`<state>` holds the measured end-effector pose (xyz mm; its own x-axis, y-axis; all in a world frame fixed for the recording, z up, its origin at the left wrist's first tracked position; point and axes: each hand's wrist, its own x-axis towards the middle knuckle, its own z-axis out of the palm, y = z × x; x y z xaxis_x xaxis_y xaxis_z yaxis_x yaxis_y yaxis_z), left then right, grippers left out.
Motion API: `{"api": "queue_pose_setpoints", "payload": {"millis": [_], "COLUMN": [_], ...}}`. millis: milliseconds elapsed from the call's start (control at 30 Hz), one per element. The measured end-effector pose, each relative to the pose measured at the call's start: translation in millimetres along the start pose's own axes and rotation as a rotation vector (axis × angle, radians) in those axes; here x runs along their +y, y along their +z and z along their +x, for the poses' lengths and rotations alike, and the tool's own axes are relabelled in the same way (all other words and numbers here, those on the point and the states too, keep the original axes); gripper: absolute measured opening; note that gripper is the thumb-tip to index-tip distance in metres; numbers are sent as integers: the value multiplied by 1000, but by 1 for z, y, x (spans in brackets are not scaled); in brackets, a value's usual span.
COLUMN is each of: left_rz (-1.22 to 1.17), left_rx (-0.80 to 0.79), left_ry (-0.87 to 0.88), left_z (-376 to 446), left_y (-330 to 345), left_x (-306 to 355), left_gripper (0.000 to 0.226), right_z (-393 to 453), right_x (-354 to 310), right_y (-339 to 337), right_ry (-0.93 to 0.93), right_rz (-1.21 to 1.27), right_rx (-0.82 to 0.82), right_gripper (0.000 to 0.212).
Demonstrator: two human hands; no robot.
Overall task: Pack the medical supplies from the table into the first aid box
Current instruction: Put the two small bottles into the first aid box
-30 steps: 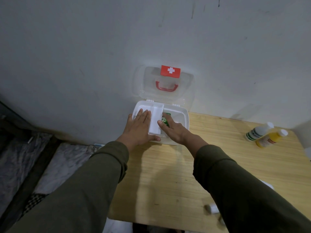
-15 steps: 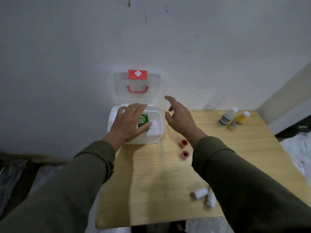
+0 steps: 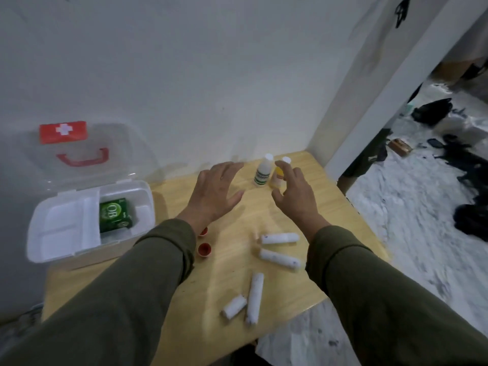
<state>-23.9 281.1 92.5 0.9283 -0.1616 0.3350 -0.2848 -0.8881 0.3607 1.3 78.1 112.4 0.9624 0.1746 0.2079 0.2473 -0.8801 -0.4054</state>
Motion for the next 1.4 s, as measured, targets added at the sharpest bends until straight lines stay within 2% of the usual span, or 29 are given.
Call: {"api": "queue_pose_setpoints", "payload": {"millis": [233,533,800,1067,1400], "left_rz": [-69,-143,-272,-324,-365], "left_rx": [-32,-28,-17,-2,85], "left_ry": [-103,-203,-222,-252,-216], "left_z": [58,96,104,95,61], "left_y": [59,103,106,94,34], "left_x": [28,28,31,33,17], "left_gripper": [62,45,32,27,24], "right_z": [39,89,105,101,73], "right_x": [62,95,96,91,25], "right_y": [5,28,36,34,11], "right_ry": [9,-185,-277,-242,-158], "right_rz": [32,94,206,245,267], "right_rx": [-45,-81,-56,-50,-15], "right_gripper": [59,39,28,25,25]}}
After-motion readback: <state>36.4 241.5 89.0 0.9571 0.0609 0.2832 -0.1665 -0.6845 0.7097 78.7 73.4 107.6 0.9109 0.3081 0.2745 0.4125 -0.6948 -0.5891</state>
